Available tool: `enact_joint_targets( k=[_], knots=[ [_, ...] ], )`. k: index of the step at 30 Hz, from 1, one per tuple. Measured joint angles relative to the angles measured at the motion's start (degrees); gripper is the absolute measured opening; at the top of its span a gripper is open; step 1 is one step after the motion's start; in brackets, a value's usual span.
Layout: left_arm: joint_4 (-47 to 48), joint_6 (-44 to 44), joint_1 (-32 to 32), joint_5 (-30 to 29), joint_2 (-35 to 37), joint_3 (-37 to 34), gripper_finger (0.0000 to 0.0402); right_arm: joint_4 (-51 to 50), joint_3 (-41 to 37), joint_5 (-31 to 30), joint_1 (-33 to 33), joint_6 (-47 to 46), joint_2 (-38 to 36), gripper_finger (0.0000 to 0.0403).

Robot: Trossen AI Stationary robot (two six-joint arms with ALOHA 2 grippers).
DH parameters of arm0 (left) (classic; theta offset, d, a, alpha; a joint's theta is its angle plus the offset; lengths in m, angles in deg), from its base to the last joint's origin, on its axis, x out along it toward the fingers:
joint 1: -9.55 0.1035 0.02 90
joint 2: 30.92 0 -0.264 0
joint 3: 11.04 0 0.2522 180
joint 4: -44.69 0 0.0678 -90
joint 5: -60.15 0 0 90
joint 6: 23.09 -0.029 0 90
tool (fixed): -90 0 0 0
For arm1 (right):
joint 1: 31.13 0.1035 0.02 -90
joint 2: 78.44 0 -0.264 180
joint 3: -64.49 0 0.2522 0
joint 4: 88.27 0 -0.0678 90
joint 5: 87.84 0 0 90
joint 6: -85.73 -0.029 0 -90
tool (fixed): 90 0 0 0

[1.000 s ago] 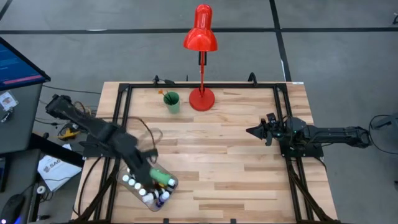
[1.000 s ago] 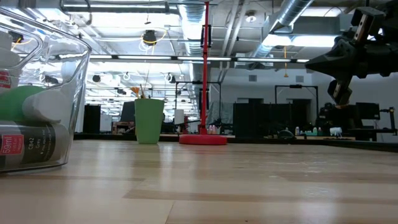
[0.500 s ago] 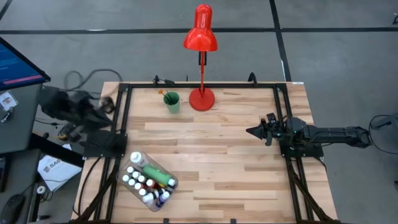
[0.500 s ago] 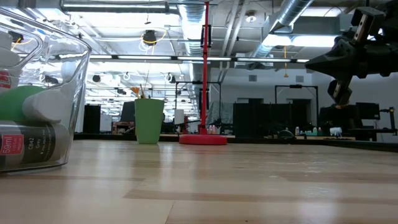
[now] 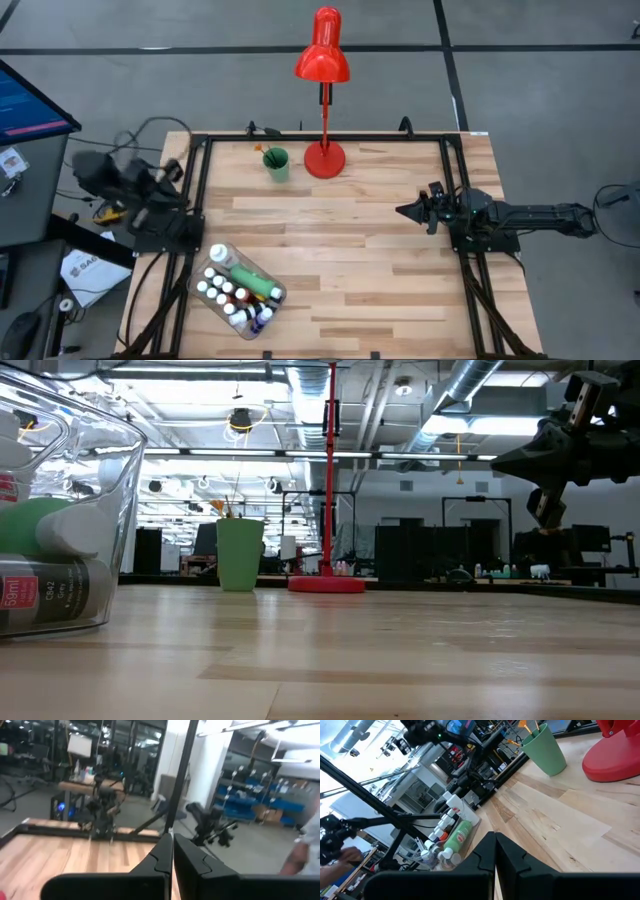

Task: Pick & Place Paint Supplies
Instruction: Return to Home Position

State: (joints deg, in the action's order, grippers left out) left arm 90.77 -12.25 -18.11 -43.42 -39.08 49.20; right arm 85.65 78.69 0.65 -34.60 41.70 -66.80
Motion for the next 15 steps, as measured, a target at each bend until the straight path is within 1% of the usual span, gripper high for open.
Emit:
enact_joint_targets(
  k=[4,7,12,15],
  knots=[
    [-5.53,0.0,0.0,-0.45,0.01,-8.22,0.0003,0.0,0.01,0.01,0.0,0.0,0.0,0.0],
    [-13.32,-0.12,0.0,-0.42,-0.01,-14.47,0.0003,0.01,-0.01,-0.01,0.0,0.0,0.0,0.0],
    [-24.04,0.5,0.0,1.77,0.01,-24.27,0.0002,0.0,-0.01,0.01,0.0,0.0,0.02,0.0],
    [-31.56,1.26,0.0,2.01,0.04,-29.73,0.0002,0.02,0.01,0.01,0.0,0.0,0.02,0.0]
  ],
)
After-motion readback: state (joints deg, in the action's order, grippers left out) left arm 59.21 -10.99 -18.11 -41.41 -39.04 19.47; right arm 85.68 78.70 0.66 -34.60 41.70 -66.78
